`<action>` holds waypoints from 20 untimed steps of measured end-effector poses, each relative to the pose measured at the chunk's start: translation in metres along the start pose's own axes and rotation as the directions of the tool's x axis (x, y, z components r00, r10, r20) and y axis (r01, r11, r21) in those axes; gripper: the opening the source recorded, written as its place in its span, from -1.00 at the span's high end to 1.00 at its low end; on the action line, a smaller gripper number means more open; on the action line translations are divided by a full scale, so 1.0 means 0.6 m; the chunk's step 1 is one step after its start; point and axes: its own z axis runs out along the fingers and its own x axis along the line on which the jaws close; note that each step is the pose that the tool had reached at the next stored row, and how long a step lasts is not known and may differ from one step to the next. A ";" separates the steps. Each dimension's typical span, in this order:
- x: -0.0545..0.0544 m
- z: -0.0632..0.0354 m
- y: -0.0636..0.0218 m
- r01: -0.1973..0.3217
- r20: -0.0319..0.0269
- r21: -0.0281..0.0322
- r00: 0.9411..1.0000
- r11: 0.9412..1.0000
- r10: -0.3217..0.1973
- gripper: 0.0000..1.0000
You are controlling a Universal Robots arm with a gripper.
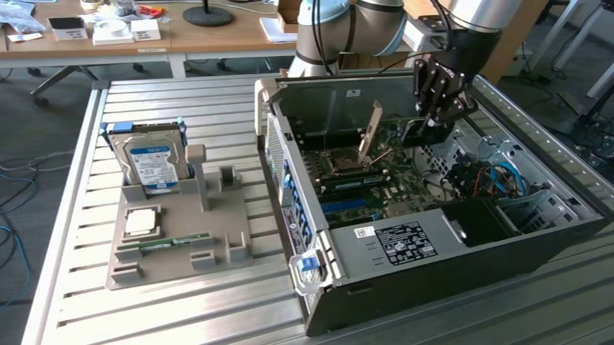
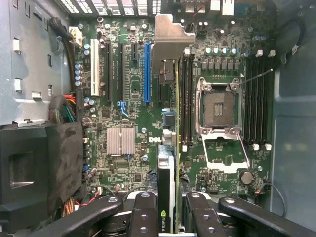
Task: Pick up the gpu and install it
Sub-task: 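Insert the gpu into the slot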
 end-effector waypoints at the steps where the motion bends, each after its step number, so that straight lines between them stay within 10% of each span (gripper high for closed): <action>1: 0.000 0.000 0.001 0.000 0.000 0.000 1.000 1.000 0.000 0.47; 20: 0.001 0.015 0.021 0.000 0.000 0.002 1.000 1.000 0.000 0.47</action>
